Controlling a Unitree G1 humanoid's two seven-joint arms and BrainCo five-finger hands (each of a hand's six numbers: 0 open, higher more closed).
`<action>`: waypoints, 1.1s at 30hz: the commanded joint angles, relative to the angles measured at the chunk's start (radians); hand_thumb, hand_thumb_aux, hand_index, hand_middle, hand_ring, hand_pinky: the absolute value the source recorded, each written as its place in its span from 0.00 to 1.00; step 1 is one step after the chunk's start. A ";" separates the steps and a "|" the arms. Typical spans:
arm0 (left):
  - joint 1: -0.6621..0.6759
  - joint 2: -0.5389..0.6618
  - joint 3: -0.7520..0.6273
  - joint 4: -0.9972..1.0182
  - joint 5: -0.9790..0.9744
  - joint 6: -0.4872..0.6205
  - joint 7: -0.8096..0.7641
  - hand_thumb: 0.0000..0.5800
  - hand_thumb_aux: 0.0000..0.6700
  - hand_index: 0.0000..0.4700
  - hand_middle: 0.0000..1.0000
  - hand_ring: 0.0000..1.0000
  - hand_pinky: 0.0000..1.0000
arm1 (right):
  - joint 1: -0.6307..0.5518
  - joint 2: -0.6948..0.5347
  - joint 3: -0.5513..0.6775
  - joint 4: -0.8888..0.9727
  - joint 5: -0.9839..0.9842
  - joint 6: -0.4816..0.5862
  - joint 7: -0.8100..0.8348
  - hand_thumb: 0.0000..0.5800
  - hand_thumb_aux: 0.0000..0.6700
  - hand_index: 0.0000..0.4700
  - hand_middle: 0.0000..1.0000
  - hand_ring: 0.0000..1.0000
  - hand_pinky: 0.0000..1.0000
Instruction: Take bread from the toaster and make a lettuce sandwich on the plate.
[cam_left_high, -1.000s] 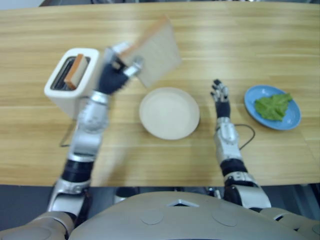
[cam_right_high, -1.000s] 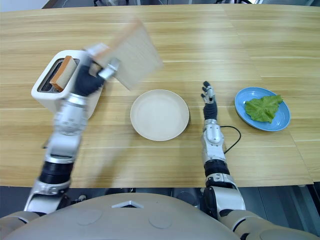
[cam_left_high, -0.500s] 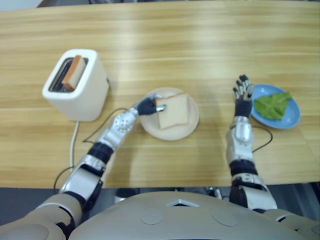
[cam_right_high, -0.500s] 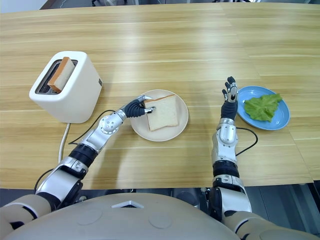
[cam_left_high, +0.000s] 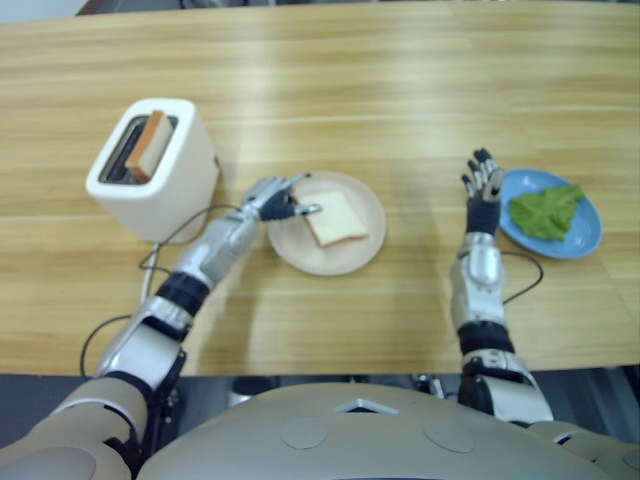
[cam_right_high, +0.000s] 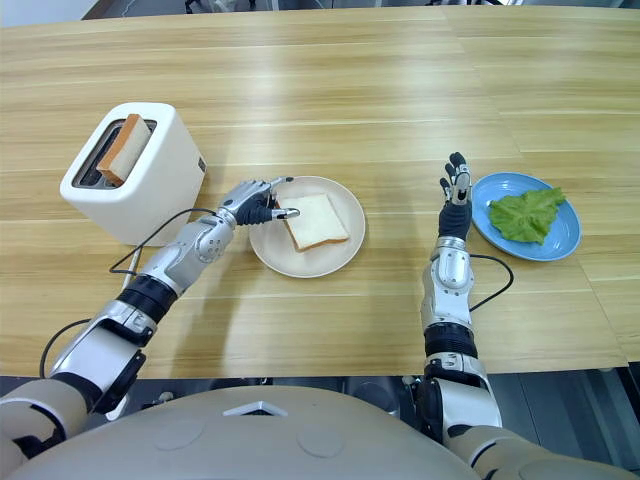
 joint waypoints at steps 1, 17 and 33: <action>0.047 0.056 0.022 -0.199 0.080 0.047 0.008 0.00 0.00 0.00 0.00 0.00 0.00 | 0.015 -0.005 0.006 -0.017 -0.015 0.017 0.001 0.00 0.00 0.00 0.00 0.00 0.00; 0.229 -0.036 0.263 -0.405 -0.270 -0.061 0.081 0.00 0.00 0.00 0.00 0.00 0.00 | 0.108 -0.437 -0.067 -0.560 -0.527 0.160 -0.027 0.00 0.00 0.00 0.00 0.00 0.00; 0.298 -0.127 0.316 -0.368 -0.387 -0.160 0.090 0.00 0.00 0.00 0.00 0.00 0.00 | -0.374 -0.794 0.511 0.601 -1.095 0.266 -0.299 0.00 0.00 0.00 0.00 0.00 0.00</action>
